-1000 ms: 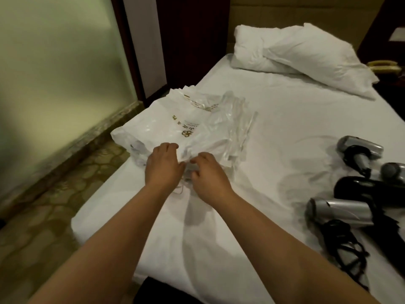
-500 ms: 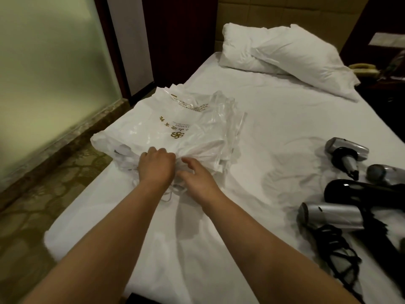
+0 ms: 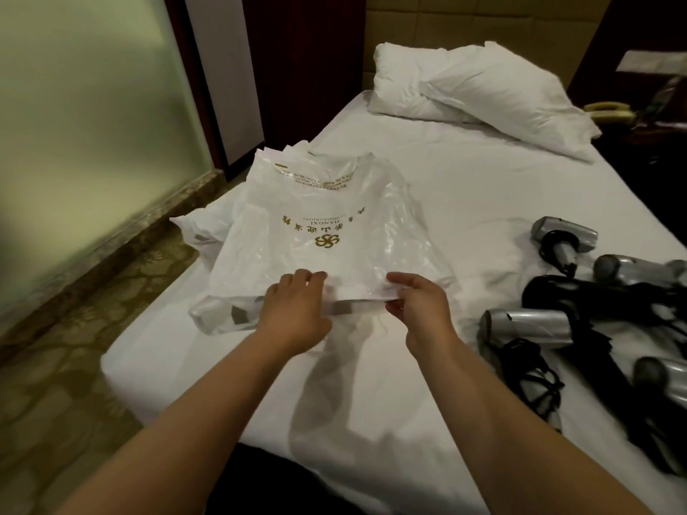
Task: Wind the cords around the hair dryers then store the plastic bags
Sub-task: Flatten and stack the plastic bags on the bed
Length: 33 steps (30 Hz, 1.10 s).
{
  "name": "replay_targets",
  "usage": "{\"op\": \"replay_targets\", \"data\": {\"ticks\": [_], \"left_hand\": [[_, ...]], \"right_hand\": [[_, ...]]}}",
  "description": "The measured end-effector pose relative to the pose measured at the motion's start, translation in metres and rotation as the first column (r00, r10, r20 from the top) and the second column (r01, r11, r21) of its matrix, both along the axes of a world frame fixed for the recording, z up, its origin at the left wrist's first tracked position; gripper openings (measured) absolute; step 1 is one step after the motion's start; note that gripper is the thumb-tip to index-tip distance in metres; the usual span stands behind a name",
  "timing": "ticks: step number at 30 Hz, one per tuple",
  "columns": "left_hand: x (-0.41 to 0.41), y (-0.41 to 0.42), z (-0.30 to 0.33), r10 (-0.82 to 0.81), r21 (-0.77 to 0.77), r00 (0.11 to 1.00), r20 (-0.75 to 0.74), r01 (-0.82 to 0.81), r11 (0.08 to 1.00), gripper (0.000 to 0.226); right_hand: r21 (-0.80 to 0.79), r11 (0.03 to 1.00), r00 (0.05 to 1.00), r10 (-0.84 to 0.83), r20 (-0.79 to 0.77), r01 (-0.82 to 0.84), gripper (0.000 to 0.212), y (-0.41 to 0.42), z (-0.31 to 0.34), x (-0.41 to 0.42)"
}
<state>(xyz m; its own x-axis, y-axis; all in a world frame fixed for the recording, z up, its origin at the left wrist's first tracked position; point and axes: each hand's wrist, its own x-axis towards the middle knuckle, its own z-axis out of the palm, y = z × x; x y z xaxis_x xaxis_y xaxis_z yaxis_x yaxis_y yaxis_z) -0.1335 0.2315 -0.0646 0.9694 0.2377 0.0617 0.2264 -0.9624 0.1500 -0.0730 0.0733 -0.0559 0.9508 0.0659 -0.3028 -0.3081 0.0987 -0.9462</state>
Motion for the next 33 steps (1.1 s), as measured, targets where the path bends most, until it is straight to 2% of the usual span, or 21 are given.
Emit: {"op": "replay_targets", "data": {"ticks": [3,5,7,9,11,14,16,18,20,22,24,27,29,30,32,33], "left_hand": [[-0.010,-0.002,-0.003,0.000,0.163,0.999,-0.051,0.008,0.987,0.050],[-0.011,-0.007,0.003,-0.011,0.162,1.000,-0.021,0.014,0.987,0.041],[-0.006,-0.012,0.016,-0.028,0.052,0.999,-0.016,0.029,0.998,0.033],[-0.001,-0.016,0.029,-0.036,-0.064,0.999,-0.001,0.036,0.997,0.025],[0.000,-0.018,0.042,0.000,-0.163,0.998,0.070,0.011,0.987,0.018],[0.001,-0.022,0.062,0.014,-0.241,0.984,0.176,0.029,0.970,0.031],[0.003,-0.024,0.078,-0.001,-0.242,0.970,0.243,0.062,0.968,0.039],[0.006,-0.023,0.094,-0.028,-0.251,0.960,0.279,0.101,0.963,0.042],[0.010,-0.019,0.105,-0.075,-0.267,0.972,0.224,0.136,0.954,0.046],[0.012,-0.016,0.110,-0.105,-0.219,0.987,0.119,0.130,0.967,0.046],[0.013,-0.011,0.114,-0.065,-0.173,0.984,0.167,0.094,0.980,0.039],[0.012,-0.003,0.117,0.118,-0.248,0.919,0.376,-0.023,0.968,0.035],[0.012,0.001,0.110,0.135,-0.254,0.935,0.327,-0.051,0.966,0.032],[0.013,0.002,0.103,0.099,-0.227,0.965,0.243,-0.043,0.973,0.027],[0.016,0.006,0.086,0.050,-0.188,0.996,0.068,-0.036,0.982,0.024],[0.018,0.009,0.080,0.048,-0.189,0.999,0.027,-0.042,0.981,0.026]], "right_hand": [[0.077,0.997,0.999,-0.027,-0.043,0.030,0.038,-0.016,0.007,-0.006],[0.098,0.993,0.998,-0.058,-0.025,0.060,0.038,-0.024,0.014,-0.009],[0.170,0.983,0.997,-0.078,0.014,0.075,0.036,-0.030,0.022,-0.011],[0.316,0.947,0.996,-0.072,0.053,0.052,0.037,-0.038,0.025,-0.013],[0.354,0.935,0.992,-0.075,0.104,0.034,0.049,-0.042,0.022,-0.017],[0.201,0.979,0.984,-0.010,0.177,-0.026,0.057,-0.040,0.015,-0.029],[-0.012,0.990,0.958,0.139,0.250,-0.140,0.047,-0.036,0.016,-0.039],[-0.240,0.939,0.901,0.314,0.300,-0.247,0.044,-0.032,0.021,-0.045],[-0.325,0.896,0.856,0.405,0.322,-0.301,0.045,-0.025,0.029,-0.047],[-0.392,0.854,0.827,0.472,0.306,-0.342,0.039,-0.018,0.034,-0.045],[-0.606,0.710,0.774,0.590,0.231,-0.360,0.025,-0.013,0.034,-0.044],[-0.856,0.438,0.704,0.698,0.131,-0.274,0.025,-0.013,0.018,-0.043],[-0.947,0.290,0.633,0.761,0.139,-0.141,0.033,-0.016,0.007,-0.046],[-0.957,0.289,0.593,0.776,0.215,-0.032,0.039,-0.017,0.005,-0.049],[-0.892,0.444,0.478,0.767,0.428,0.087,0.051,-0.013,0.009,-0.058],[-0.872,0.483,0.424,0.775,0.468,0.079,0.056,-0.010,0.011,-0.063]]}}
